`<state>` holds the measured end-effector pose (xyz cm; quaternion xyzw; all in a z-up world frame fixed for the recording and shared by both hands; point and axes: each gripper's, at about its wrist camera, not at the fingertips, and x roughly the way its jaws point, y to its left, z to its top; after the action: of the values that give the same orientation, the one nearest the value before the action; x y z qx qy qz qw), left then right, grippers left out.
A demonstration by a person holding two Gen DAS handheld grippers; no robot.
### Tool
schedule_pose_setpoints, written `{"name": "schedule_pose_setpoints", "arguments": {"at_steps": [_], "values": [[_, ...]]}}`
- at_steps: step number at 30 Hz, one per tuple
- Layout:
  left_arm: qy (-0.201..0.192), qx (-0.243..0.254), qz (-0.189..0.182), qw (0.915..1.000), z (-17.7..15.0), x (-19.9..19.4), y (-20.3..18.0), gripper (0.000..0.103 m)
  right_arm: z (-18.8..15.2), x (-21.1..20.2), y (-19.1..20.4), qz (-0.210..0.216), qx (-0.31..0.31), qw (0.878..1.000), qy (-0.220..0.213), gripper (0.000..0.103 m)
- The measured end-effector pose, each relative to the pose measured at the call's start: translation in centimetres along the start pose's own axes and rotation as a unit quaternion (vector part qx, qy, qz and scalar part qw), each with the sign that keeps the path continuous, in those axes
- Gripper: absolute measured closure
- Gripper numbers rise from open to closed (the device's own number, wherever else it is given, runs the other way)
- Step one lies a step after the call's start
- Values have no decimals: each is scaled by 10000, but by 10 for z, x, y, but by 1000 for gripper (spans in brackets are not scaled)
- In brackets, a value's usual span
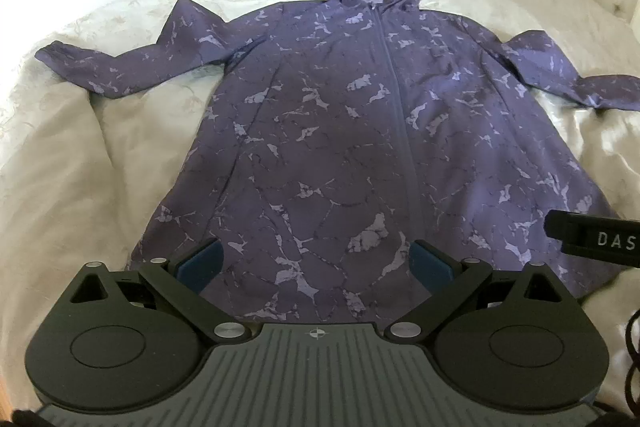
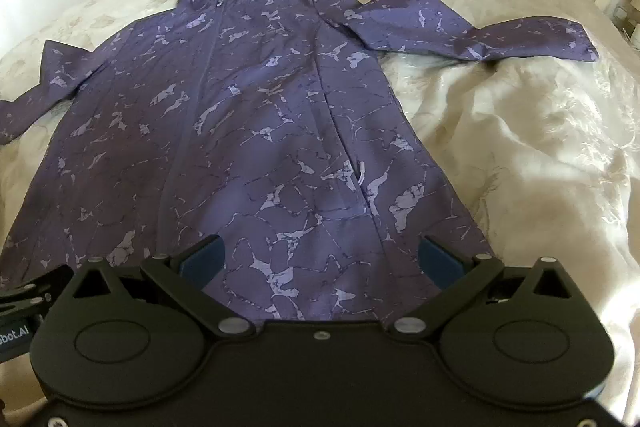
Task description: Fold large clothes
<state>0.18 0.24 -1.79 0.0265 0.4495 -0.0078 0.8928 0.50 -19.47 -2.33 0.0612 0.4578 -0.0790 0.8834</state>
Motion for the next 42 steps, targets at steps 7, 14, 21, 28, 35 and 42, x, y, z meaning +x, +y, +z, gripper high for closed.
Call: {"name": "schedule_pose_setpoints", "arguments": {"at_steps": [7, 14, 21, 28, 35, 42], "values": [[47, -8, -24, 10000, 1, -1, -3, 2, 0, 1, 1, 10, -4, 10000, 20, 1], [70, -31, -38, 10000, 1, 0, -2, 2, 0, 1, 2, 22, -13, 10000, 35, 1], [118, -55, -50, 9999, 2, 2, -2, 2, 0, 2, 2, 33, -15, 10000, 51, 1], [150, -58, -66, 9998, 2, 4, -3, 2, -1, 4, 4, 71, -29, 9999, 112, 1], [201, -68, -86, 9997, 0, 6, -4, 2, -2, 6, 4, 89, -35, 9998, 168, 1], [224, -84, -98, 9997, -1, 7, -4, 2, -2, 7, 5, 109, -31, 9997, 208, 1]]}}
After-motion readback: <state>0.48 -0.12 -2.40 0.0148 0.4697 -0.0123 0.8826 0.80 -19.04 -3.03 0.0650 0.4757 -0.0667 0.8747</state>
